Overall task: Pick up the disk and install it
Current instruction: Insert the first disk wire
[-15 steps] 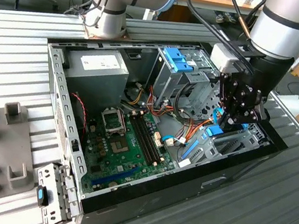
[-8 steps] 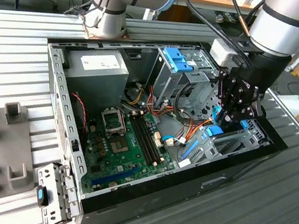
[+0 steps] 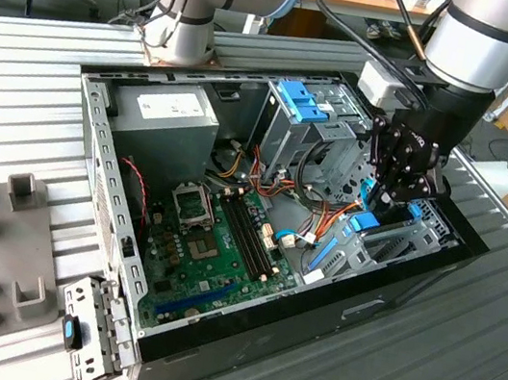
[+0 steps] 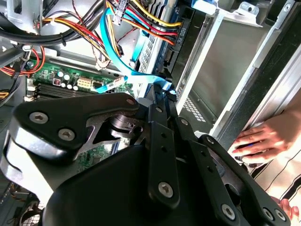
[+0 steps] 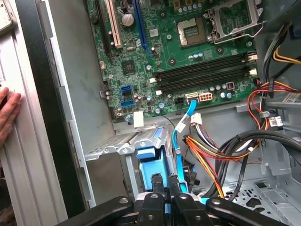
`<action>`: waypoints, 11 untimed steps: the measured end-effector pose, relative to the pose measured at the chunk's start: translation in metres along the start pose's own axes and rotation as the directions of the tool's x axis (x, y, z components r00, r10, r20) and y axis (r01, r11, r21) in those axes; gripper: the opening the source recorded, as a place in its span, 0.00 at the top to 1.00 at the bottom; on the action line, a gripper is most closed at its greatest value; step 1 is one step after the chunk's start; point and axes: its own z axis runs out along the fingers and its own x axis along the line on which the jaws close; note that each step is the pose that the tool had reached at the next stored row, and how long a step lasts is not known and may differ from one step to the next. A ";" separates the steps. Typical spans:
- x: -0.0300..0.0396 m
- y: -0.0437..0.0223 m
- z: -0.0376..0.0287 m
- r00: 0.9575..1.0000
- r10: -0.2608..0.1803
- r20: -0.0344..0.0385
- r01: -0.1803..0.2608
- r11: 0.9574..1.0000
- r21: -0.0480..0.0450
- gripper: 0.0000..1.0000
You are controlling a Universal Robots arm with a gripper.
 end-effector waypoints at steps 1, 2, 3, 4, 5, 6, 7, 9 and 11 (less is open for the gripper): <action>-0.0001 -0.0004 -0.0001 1.000 0.006 -0.003 -0.006 1.000 -0.002 0.85; -0.0001 -0.0004 0.0000 1.000 0.006 -0.003 -0.006 1.000 -0.002 0.85; -0.0001 -0.0004 -0.0001 1.000 0.007 -0.003 -0.007 1.000 -0.002 0.85; -0.0001 -0.0004 -0.0001 1.000 0.007 -0.003 -0.007 1.000 -0.002 0.85; -0.0006 -0.0015 -0.0001 1.000 0.006 -0.005 -0.006 1.000 -0.007 0.85; -0.0009 -0.0026 -0.0002 1.000 0.006 -0.007 -0.006 1.000 -0.012 0.85; -0.0014 -0.0038 -0.0001 1.000 0.007 -0.010 -0.007 1.000 -0.020 0.85; -0.0016 -0.0046 -0.0001 1.000 0.013 -0.015 -0.014 0.999 -0.030 0.85; -0.0020 -0.0060 0.0001 1.000 0.018 -0.019 -0.019 0.999 -0.041 0.85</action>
